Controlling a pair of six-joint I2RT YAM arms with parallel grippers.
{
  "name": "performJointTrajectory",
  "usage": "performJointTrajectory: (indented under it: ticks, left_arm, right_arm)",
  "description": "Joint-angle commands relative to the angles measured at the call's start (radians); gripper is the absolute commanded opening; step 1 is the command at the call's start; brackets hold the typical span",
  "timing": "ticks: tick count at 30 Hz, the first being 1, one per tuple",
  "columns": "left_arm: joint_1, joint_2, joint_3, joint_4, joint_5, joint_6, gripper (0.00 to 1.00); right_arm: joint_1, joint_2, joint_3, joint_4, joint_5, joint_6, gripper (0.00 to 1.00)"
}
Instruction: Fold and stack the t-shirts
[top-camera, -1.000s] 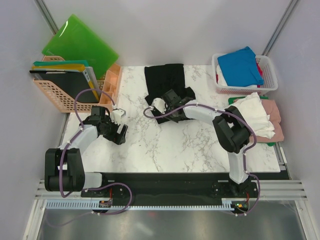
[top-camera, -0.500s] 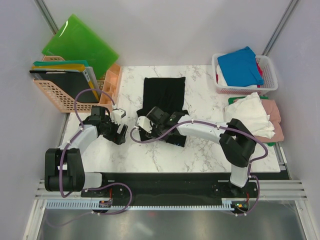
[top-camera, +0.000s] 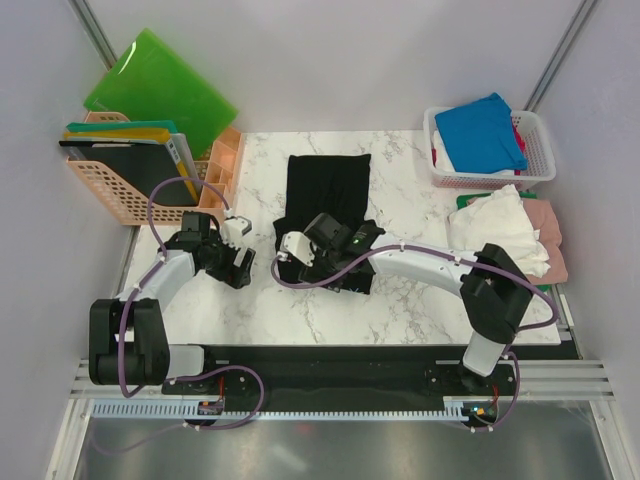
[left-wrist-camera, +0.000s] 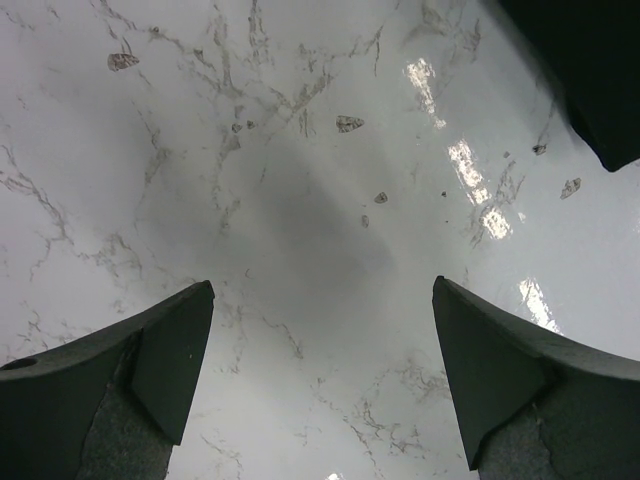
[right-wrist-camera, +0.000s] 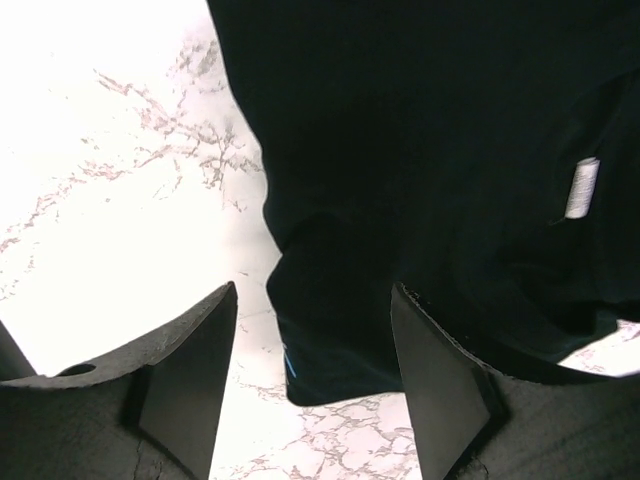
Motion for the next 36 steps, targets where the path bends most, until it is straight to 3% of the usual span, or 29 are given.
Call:
performJointTrajectory:
  ticks: [1,18,21,22,32,36]
  left_arm:
    - [0.004,-0.018,0.003,0.037,-0.01,-0.007,0.97]
    - [0.004,-0.037,-0.038,0.092,-0.087,0.067,0.96]
    - [0.004,-0.04,-0.035,0.092,-0.087,0.067,0.96]
    - [0.004,-0.042,-0.037,0.092,-0.088,0.067,0.96]
    - [0.004,-0.045,-0.054,0.101,-0.095,0.081,0.96]
    - [0.004,-0.046,-0.055,0.104,-0.095,0.082,0.95]
  right_arm:
    - [0.001,0.012,-0.044,0.029,0.014,-0.003,0.7]
    - [-0.002,0.184,0.03,0.103,0.014,-0.013,0.7]
    - [-0.002,0.213,0.038,0.103,0.014,-0.009,0.14]
    - [-0.001,0.213,0.033,0.103,0.014,-0.003,0.0]
    - [0.018,0.014,0.013,0.015,-0.123,0.057,0.0]
    - [0.11,-0.061,-0.04,0.04,-0.06,0.02,0.0]
